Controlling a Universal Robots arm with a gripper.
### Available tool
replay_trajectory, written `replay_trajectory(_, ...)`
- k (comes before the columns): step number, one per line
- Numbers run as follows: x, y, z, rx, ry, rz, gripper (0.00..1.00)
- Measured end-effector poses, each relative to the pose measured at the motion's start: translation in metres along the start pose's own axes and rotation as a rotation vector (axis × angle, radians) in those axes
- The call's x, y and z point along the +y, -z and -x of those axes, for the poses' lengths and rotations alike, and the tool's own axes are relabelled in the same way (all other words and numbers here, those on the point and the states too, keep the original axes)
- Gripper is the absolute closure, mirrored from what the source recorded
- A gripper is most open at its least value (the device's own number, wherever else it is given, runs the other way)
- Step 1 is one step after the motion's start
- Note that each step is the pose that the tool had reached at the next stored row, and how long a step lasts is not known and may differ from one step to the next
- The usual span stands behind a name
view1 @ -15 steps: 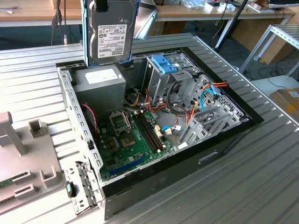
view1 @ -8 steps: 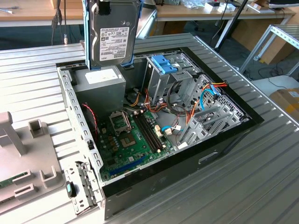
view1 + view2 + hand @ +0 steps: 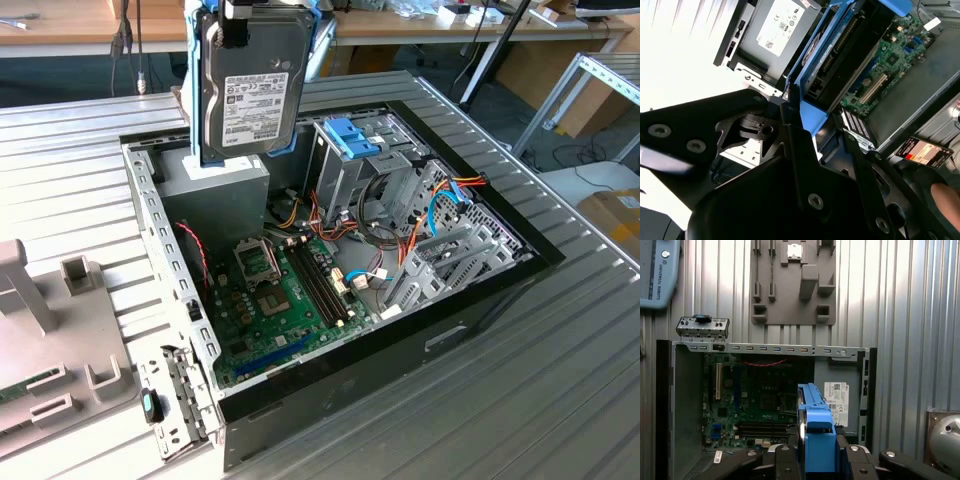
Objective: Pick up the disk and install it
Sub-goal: 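Pick up the disk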
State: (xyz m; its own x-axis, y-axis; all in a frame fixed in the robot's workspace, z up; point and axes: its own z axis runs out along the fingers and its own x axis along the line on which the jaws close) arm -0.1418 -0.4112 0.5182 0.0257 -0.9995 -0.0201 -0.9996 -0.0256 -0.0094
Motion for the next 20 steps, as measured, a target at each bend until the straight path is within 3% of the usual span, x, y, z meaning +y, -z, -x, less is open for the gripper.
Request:
replay_trajectory(13,-0.0002,0.0002,-0.0097,-0.0001,0.0,0.0,0.63)
replay_trajectory(20,-0.0002,0.0002,-0.0107,0.0,0.0,0.0,0.63)
